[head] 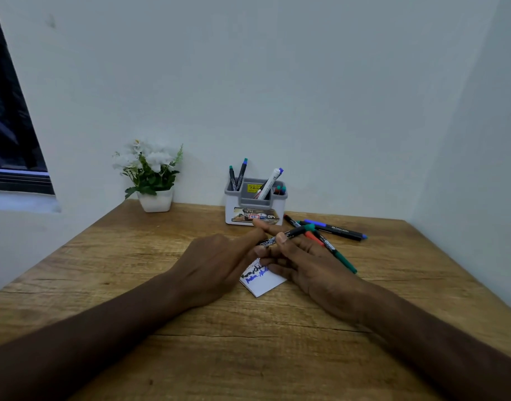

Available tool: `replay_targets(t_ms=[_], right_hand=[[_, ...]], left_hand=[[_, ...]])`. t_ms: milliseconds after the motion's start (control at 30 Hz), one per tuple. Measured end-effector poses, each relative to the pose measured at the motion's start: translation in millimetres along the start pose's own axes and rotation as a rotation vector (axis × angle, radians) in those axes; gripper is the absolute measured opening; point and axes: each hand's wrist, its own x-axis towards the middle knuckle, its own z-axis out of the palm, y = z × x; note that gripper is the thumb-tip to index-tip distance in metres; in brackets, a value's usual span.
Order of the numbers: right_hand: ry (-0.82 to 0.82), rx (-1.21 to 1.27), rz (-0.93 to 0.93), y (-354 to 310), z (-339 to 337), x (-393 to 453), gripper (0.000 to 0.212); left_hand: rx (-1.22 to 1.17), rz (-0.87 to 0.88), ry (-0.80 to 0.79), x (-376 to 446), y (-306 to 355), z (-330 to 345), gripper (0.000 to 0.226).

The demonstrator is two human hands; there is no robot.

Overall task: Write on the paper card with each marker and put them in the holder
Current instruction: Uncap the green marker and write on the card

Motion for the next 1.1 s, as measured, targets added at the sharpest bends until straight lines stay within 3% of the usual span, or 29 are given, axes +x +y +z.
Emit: replay_targets(t_ms=[100, 233, 333, 467, 633, 767, 900, 1100], right_hand=[[0.028, 0.071, -0.012, -0.2, 0.0, -0.5, 0.054], [0.105, 0.161, -0.025, 1.9, -1.8, 0.5, 0.048], [0.141, 0.184, -0.044, 4.1, -2.8, 2.3, 0.046], [0.223, 0.267, -0.088, 5.3, -5.4, 2.6, 0.043], [0.187, 0.133, -0.113, 3.8, -13.4, -3.7, 0.009], [0.183, 0.002, -0.124, 7.2, -7.6, -6.1, 0.005], [0.224, -0.135, -0.115, 9.4, -2.4, -6.2, 0.022], [0.131, -0.081, -0.054, 2.7, -4.6, -9.5, 0.013]], left_hand=[[-0.038, -0.009, 0.007, -1.6, -6.9, -7.5, 0.053], [-0.045, 0.019, -0.207, -8.3, -30.9, -9.7, 0.034], [-0.100, 0.028, -0.257, -9.1, -34.8, -11.1, 0.031], [-0.125, 0.039, -0.251, -9.1, -34.0, -10.9, 0.035], [-0.138, 0.017, -0.252, -10.2, -34.0, -10.8, 0.033], [-0.123, -0.001, -0.239, -11.5, -31.3, -9.7, 0.030], [-0.133, -0.010, -0.229, -11.4, -30.3, -8.7, 0.036], [-0.124, -0.024, -0.195, -11.3, -26.5, -8.2, 0.043]])
